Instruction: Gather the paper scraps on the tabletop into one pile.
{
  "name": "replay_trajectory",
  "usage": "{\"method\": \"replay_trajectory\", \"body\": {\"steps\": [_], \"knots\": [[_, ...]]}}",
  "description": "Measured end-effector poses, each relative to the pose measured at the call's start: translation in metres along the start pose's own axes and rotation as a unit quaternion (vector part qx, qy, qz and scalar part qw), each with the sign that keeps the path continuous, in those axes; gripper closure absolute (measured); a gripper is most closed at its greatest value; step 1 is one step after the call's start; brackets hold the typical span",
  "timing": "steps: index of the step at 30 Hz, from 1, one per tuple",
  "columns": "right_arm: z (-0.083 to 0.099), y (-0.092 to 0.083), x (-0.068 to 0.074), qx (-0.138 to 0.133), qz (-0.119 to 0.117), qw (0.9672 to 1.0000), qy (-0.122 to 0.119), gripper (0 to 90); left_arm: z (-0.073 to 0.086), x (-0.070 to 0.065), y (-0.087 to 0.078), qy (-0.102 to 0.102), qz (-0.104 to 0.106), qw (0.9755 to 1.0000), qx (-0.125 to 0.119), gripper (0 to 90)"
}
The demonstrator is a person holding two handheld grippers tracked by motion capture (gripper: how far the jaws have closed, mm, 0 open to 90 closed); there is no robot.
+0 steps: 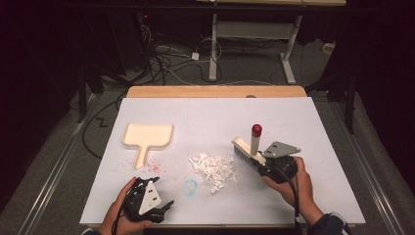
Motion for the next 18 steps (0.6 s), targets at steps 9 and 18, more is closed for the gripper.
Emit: {"method": "replay_trajectory", "body": {"steps": [9,18], "knots": [[-0.022,0.036,0.041,-0.005,-0.036,0.9993,0.006,67.9,0.0,-0.001,0.001,0.001,0.001,1.0,0.0,14.9],[-0.04,0.044,0.055,-0.028,-0.043,0.9986,-0.015,67.9,0.002,0.0,-0.001,-0.002,0.0,1.0,0.0,14.9]]}}
Point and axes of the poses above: each handheld gripper's, and its own axes: y roughly forward along the jaws, z roughly out of its underside, x roughly to its left, the point moved 8 cm from there along y, roughly forward along the jaws, and after that the axes turned 12 degrees about -x, right-handed, at the moved point
